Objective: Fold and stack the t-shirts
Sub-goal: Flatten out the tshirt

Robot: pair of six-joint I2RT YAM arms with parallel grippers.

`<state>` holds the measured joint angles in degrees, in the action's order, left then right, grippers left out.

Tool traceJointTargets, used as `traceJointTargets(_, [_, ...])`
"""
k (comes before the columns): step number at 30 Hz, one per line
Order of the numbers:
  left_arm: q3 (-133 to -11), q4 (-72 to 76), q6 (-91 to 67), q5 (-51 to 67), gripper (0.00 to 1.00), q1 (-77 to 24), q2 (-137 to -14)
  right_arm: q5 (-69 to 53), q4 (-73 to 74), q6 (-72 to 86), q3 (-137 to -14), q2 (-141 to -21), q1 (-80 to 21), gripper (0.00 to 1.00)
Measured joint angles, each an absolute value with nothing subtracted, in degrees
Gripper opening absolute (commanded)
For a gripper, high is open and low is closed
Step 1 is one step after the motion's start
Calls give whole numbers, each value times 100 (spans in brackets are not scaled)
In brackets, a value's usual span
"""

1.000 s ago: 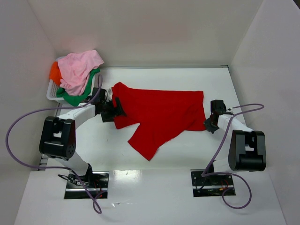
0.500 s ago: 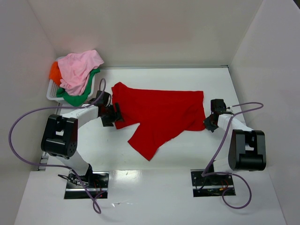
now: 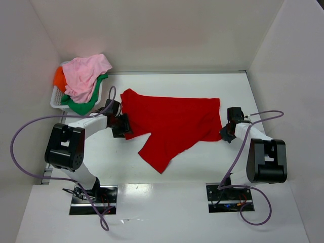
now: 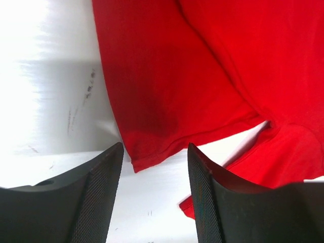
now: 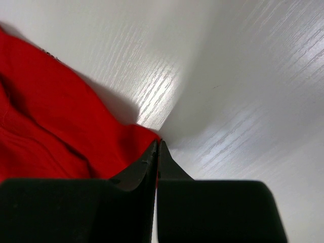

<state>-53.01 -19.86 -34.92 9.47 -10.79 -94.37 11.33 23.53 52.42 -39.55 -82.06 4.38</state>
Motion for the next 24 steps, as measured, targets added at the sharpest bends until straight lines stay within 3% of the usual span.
traceJointTargets(4, [-5251, -1979, -3492, 967, 60, -1116, -9441, 1133, 2353, 5245, -3955, -8206, 438, 0])
traceJointTargets(7, [-5225, -1955, -3494, 978, 51, -1118, -9441, 1133, 2351, 5245, -3955, -8206, 438, 0])
traceJointTargets(8, [-5212, -1946, -3498, 978, 46, -1118, -9441, 1133, 2349, 5245, -3955, -8206, 438, 0])
traceJointTargets(9, [-5207, -1949, -3492, 976, 33, -1118, -9443, 1133, 2346, 5245, -3955, -8206, 438, 0])
traceJointTargets(12, [-5172, -1929, -3507, 972, 20, -1118, -9480, 1133, 2335, 5245, -3955, -8206, 438, 0])
traceJointTargets(14, [-5164, -1920, -3535, 989, 3, -1118, -9507, 1131, 2329, 5245, -3955, -8206, 438, 0])
traceJointTargets(24, [-5286, -2163, -3468, 921, 0, -1120, -9306, 1133, 2443, 5109, -4265, -8169, 438, 0])
